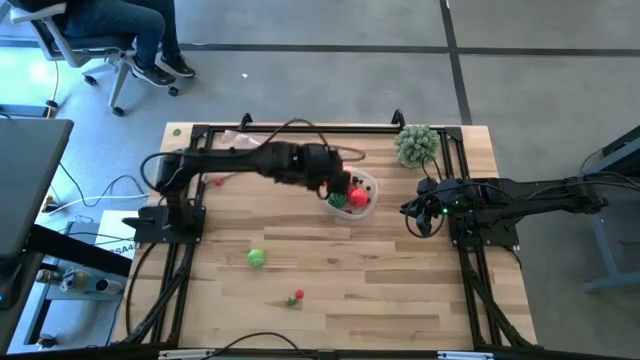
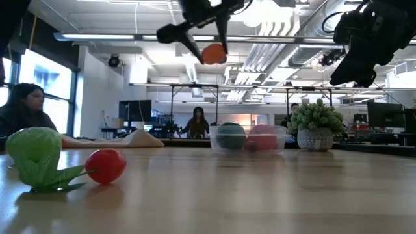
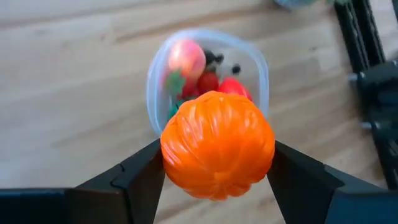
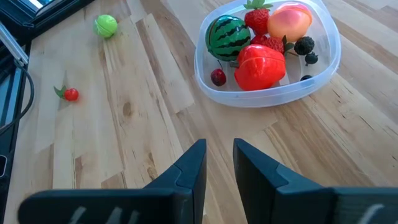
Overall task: Pick and placing Produce into tupperware
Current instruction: Put the pumpkin into the transparent bin
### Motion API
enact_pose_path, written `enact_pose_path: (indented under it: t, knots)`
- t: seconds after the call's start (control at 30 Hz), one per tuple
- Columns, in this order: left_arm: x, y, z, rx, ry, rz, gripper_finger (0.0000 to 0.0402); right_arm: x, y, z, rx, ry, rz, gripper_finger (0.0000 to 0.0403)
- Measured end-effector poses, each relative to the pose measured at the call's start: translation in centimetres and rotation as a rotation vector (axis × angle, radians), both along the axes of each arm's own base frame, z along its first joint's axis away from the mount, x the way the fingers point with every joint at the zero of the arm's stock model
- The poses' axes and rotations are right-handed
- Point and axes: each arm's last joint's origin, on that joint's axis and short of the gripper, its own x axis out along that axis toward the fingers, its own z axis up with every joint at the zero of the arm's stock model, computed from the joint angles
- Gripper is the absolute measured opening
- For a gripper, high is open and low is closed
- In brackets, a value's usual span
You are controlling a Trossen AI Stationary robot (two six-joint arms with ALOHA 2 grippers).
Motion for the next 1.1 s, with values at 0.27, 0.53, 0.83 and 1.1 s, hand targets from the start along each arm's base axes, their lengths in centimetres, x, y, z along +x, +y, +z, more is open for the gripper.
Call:
enact_pose_path:
  t: [0.27,0.53,0.83,1.1]
  knots:
    - [3.8,4.4,-2.6,0.005,-0.038,-0.05,0.0249,0.0,0.0,0.0,0.0,-0.001,0.0,0.0071]
    - [6.6,6.1,-6.8,-0.071,0.005,-0.083,0.025,0.0,0.0,0.0,0.0,-0.001,0.0,0.0071]
    - [7.6,6.4,-10.5,-0.13,0.074,-0.079,0.025,0.0,0.0,0.0,0.0,-0.001,0.0,0.0071]
    - [7.9,6.6,-12.2,-0.173,0.103,-0.059,0.025,0.0,0.0,0.0,0.0,0.0,0.0,0.0071]
